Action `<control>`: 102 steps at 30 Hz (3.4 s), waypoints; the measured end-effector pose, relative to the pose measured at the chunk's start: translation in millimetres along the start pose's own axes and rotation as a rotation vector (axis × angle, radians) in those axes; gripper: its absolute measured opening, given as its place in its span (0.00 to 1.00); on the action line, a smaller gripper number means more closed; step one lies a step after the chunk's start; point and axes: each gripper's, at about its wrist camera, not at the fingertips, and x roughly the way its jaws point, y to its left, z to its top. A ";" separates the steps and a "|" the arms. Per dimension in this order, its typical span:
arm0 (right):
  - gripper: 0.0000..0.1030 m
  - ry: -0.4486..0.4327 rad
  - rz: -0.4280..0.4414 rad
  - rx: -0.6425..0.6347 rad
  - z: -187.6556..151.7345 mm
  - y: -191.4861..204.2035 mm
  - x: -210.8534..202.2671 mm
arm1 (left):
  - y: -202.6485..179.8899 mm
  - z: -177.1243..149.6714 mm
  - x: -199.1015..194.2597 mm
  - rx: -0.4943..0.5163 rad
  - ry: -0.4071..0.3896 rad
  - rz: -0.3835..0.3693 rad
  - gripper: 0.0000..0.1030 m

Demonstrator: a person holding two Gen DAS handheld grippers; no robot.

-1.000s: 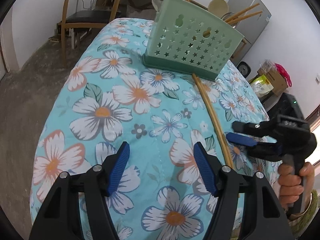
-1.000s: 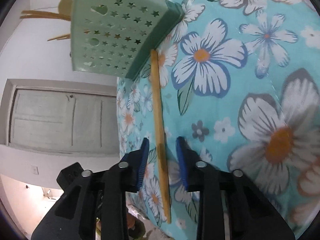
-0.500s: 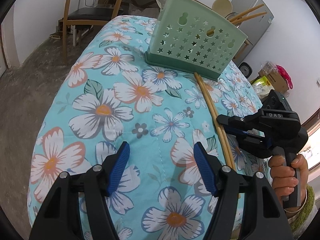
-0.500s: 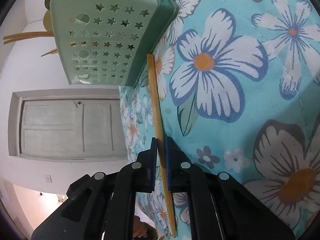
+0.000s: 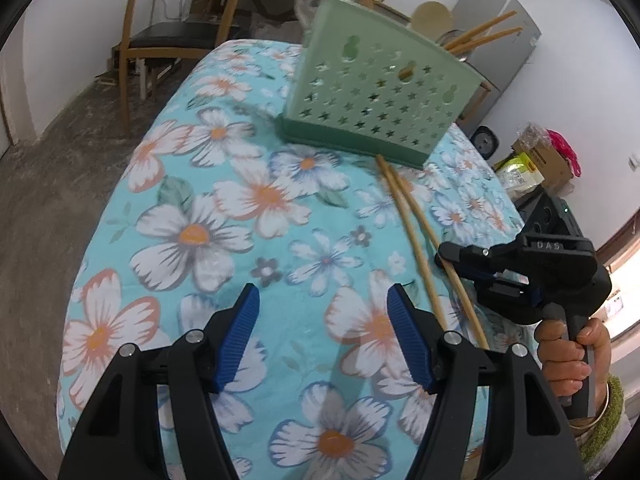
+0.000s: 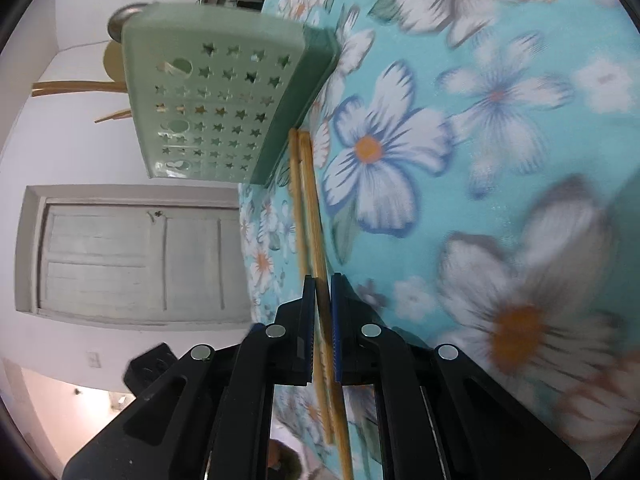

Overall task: Organize utensils
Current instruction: 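Close right tool on a chopstick while left tool closes on another, then lift both held chopsticks upright and carry them above the green holder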

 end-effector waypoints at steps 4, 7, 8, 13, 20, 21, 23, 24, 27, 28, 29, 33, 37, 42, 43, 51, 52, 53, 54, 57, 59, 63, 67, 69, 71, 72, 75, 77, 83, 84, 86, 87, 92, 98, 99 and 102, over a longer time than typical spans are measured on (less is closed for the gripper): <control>0.06 -0.052 -0.054 -0.027 -3.9 -5.0 -26.1 | -19.8 8.1 4.2 0.049 0.004 -0.067 0.62; 0.06 -0.089 -0.095 -0.044 -7.0 -7.8 -42.9 | -38.0 14.7 11.1 0.086 0.003 -0.126 0.58; 0.06 -0.097 -0.104 -0.048 -7.0 -9.1 -48.0 | -44.6 16.7 16.0 0.103 0.007 -0.136 0.55; 0.07 -0.126 -0.128 -0.053 -7.4 -13.7 -60.8 | -66.2 22.5 49.0 0.159 0.074 -0.116 0.39; 0.07 -0.126 -0.153 -0.080 -11.3 -13.4 -56.7 | -72.5 22.8 70.6 0.169 0.111 -0.052 0.11; 0.07 -0.126 -0.159 -0.086 -11.6 -8.1 -52.0 | -71.2 22.8 69.3 0.158 0.110 -0.051 0.10; 0.07 -0.124 -0.171 -0.102 -12.8 -3.3 -49.7 | -69.2 22.1 67.1 0.146 0.107 -0.048 0.06; 0.07 -0.122 -0.178 -0.113 -13.2 -1.6 -49.6 | -67.2 21.2 65.1 0.138 0.108 -0.049 0.06; 0.07 -0.115 -0.211 -0.153 -16.5 6.2 -48.6 | -57.5 17.0 54.8 0.091 0.118 -0.063 0.06; 0.06 -0.111 -0.221 -0.164 -17.5 8.7 -47.7 | -55.1 15.0 51.4 0.083 0.120 -0.063 0.06; 0.06 -0.106 -0.239 -0.183 -19.8 11.5 -49.0 | -50.8 12.1 46.2 0.070 0.123 -0.061 0.06; 0.06 -0.090 -0.306 -0.246 -28.7 17.3 -55.3 | -36.8 0.2 26.8 0.040 0.138 -0.049 0.06; 0.15 -0.056 -0.359 -0.309 -32.4 23.1 -56.4 | -33.1 -6.3 17.7 0.067 0.164 -0.044 0.06; 0.30 -0.058 -0.438 -0.405 -26.0 39.9 -49.5 | -39.4 0.1 20.3 0.128 0.163 -0.030 0.20; 0.30 -0.061 -0.447 -0.417 -24.1 42.1 -47.6 | -41.7 4.0 23.3 0.143 0.165 -0.032 0.21; 0.29 -0.056 -0.511 -0.471 5.0 48.3 -15.3 | -52.9 31.6 60.0 0.204 0.183 -0.001 0.22; 0.27 -0.059 -0.515 -0.475 7.4 49.4 -13.0 | -53.8 35.7 63.9 0.207 0.182 0.001 0.22; 0.27 -0.062 -0.520 -0.475 11.6 50.5 -9.9 | -54.6 39.8 67.9 0.209 0.183 0.004 0.22; 0.25 -0.062 -0.520 -0.477 15.2 51.7 -7.2 | -55.4 44.4 72.0 0.212 0.184 0.004 0.22; 0.22 -0.067 -0.528 -0.481 23.4 55.2 1.0 | -58.3 55.0 83.4 0.223 0.183 0.007 0.22; 0.21 -0.067 -0.533 -0.483 27.7 56.1 5.7 | -58.9 60.6 88.5 0.223 0.181 0.010 0.22; 0.18 -0.075 -0.540 -0.488 31.2 57.7 11.7 | -58.6 68.1 95.4 0.215 0.168 0.015 0.22; 0.08 -0.086 -0.544 -0.487 32.5 58.6 17.9 | -58.4 69.6 96.3 0.211 0.151 0.030 0.16; 0.05 -0.091 -0.539 -0.480 33.2 59.4 21.4 | -56.8 70.4 96.5 0.204 0.142 0.040 0.10; 0.05 -0.100 -0.530 -0.474 33.2 60.4 18.8 | -56.0 71.1 96.5 0.197 0.134 0.046 0.06; 0.05 -0.104 -0.523 -0.473 33.1 61.8 16.5 | -54.8 71.1 96.0 0.191 0.131 0.043 0.06; 0.05 -0.130 -0.493 -0.479 30.5 70.8 2.6 | -50.8 72.2 89.3 0.167 0.119 0.033 0.06; 0.05 -0.155 -0.472 -0.490 27.2 80.6 -8.2 | -49.1 73.9 80.0 0.155 0.103 0.020 0.06; 0.05 -0.248 -0.392 -0.543 15.0 115.6 -50.0 | -52.3 86.1 28.5 0.140 0.006 -0.049 0.06; 0.05 -0.263 -0.380 -0.552 12.8 120.8 -56.0 | -52.5 89.4 15.5 0.139 -0.018 -0.065 0.06; 0.05 -0.297 -0.356 -0.574 8.1 132.6 -70.8 | -52.7 94.8 -4.1 0.137 -0.050 -0.087 0.06; 0.05 -0.308 -0.351 -0.581 6.9 137.0 -72.9 | -52.3 96.9 -13.4 0.137 -0.065 -0.095 0.06; 0.05 -0.362 -0.315 -0.615 -3.0 155.7 -94.5 | -47.6 105.5 -47.5 0.137 -0.107 -0.123 0.06; 0.05 -0.415 -0.294 -0.648 -14.3 166.6 -114.4 | -47.0 105.3 -70.9 0.138 -0.138 -0.132 0.06; 0.05 -0.422 -0.290 -0.647 -14.7 166.8 -117.0 | -45.7 105.0 -74.7 0.135 -0.145 -0.132 0.06; 0.05 -0.435 -0.278 -0.639 -13.2 165.7 -122.5 | -44.8 108.3 -86.7 0.131 -0.179 -0.130 0.06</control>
